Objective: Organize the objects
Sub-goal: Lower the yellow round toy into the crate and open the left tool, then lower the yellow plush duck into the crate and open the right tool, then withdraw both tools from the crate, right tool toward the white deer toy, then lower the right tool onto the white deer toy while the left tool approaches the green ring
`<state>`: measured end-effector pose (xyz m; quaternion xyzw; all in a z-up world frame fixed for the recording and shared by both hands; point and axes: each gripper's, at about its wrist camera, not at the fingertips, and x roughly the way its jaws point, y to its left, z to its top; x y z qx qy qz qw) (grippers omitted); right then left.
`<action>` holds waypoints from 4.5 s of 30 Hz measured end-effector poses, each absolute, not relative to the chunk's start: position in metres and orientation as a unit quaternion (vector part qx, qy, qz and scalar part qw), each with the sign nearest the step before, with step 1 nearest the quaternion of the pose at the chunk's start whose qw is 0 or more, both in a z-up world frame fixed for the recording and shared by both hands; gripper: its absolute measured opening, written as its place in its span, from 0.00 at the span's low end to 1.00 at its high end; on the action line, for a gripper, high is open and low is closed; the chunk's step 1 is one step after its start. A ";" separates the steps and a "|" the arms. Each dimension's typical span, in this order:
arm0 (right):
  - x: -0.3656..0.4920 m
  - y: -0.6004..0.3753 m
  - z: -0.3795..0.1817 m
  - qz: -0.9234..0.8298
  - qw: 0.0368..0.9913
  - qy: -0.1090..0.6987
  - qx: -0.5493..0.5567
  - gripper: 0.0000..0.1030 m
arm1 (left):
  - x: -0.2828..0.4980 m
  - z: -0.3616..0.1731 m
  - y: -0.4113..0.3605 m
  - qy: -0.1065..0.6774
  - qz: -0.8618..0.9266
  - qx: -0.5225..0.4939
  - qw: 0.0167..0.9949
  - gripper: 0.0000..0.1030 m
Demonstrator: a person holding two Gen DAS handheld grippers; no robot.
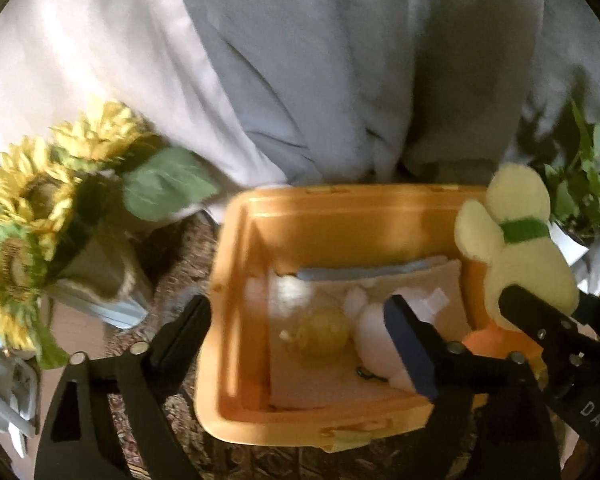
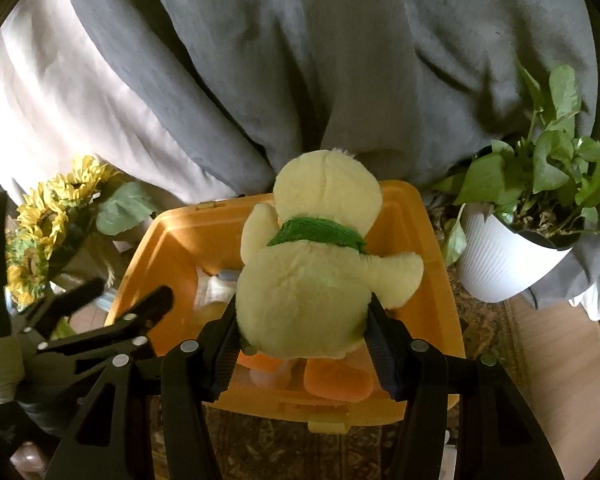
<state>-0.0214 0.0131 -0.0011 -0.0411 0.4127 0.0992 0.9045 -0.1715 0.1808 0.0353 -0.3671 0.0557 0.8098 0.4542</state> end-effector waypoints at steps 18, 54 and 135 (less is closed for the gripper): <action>0.013 0.013 -0.033 0.092 0.887 0.448 -0.063 0.66 | -0.178 0.029 0.188 0.059 0.815 -0.375 0.439 0.97; -0.088 -0.027 0.020 0.041 0.914 0.400 -0.058 0.73 | -0.111 0.045 0.123 0.069 0.797 -0.369 0.473 0.97; -0.105 -0.118 -0.118 -0.020 0.818 0.570 -0.070 0.72 | -0.021 -0.090 0.186 0.300 0.651 -0.462 0.522 0.97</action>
